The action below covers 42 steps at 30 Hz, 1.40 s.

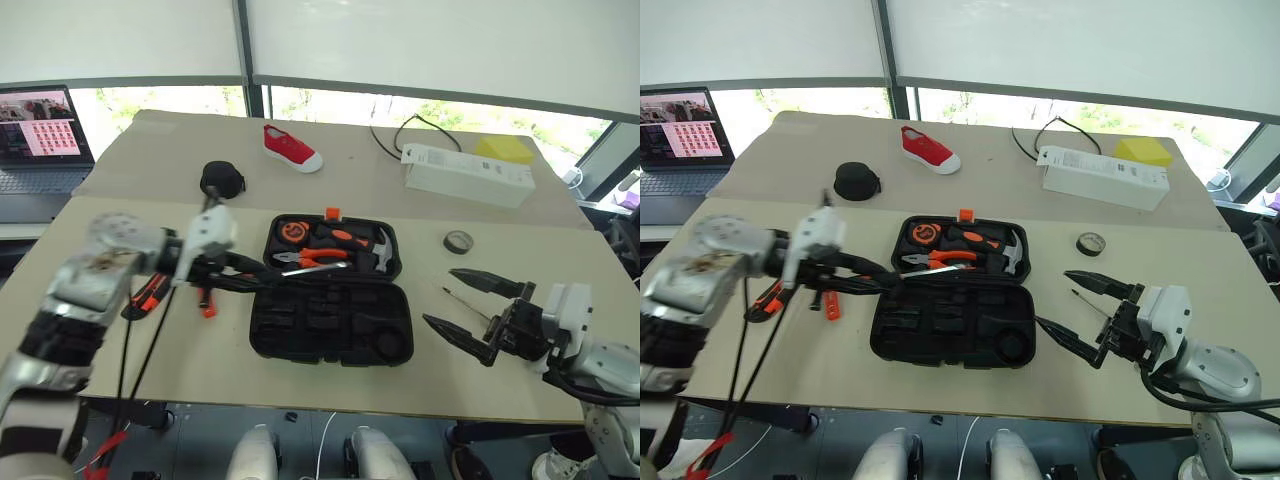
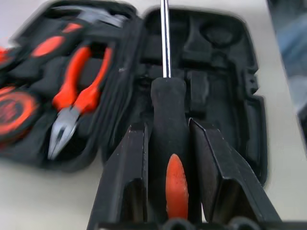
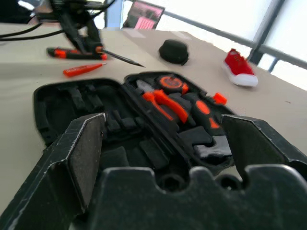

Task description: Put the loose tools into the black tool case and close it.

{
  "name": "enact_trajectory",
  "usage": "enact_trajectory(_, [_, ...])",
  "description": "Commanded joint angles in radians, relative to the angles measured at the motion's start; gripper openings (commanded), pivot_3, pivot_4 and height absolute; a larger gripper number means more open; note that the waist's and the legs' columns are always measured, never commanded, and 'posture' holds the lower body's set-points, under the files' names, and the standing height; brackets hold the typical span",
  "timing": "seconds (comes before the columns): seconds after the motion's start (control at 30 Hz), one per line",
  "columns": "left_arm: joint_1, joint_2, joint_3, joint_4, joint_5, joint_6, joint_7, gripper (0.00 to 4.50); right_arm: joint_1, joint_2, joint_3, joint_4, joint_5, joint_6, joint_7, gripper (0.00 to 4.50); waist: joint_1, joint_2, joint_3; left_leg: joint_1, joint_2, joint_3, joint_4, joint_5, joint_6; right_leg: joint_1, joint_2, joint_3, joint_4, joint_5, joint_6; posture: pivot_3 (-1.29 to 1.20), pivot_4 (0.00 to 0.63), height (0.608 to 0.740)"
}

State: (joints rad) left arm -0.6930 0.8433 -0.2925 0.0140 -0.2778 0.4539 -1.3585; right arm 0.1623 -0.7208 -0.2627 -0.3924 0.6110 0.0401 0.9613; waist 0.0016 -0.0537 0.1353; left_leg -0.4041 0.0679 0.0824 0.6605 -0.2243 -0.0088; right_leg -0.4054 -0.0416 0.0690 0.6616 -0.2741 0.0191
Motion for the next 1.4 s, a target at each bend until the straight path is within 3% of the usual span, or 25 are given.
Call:
enact_trajectory(0.03, [-0.068, -0.060, -0.098, 0.058, 0.146, -0.059, 0.039, 0.84, -0.017, -0.010, -0.026, -0.027, 0.027, 0.030, 0.005, 4.50, -0.002, 0.001, 0.000, 0.000, 0.000, 0.000, 0.000, 0.000, 0.000, 0.000, 0.000, 0.000, 0.000, 0.000, 0.000, 0.00, 0.150, 0.740])
enact_trajectory(0.47, [-0.159, -0.256, -0.170, 0.204, 0.309, -0.094, 0.130, 0.84, 0.041, 0.022, -0.039, -0.055, 0.018, 0.025, 0.006, 4.50, 0.009, 0.002, 0.001, -0.002, -0.001, -0.002, 0.002, 0.000, 0.001, 0.000, 0.000, 0.000, -0.001, 0.000, 0.002, 0.00, 0.150, 0.740])
enact_trajectory(1.13, [-0.124, -0.217, -0.171, 0.194, 0.364, -0.179, 0.050, 0.84, 0.027, 0.041, -0.017, -0.070, 0.016, 0.049, -0.013, 4.50, 0.007, 0.002, 0.001, -0.002, -0.001, -0.002, 0.002, 0.000, 0.001, 0.000, 0.000, 0.000, 0.001, 0.000, 0.002, 0.00, 0.150, 0.740])
enact_trajectory(1.4, [-0.117, -0.278, -0.024, 0.202, 0.224, -0.253, 0.078, 0.84, 0.026, 0.044, -0.010, -0.082, 0.018, 0.065, -0.021, 4.50, 0.010, 0.003, 0.002, -0.003, -0.001, -0.003, 0.003, 0.000, 0.001, 0.000, 0.000, 0.000, 0.001, 0.000, 0.002, 0.00, 0.150, 0.740])
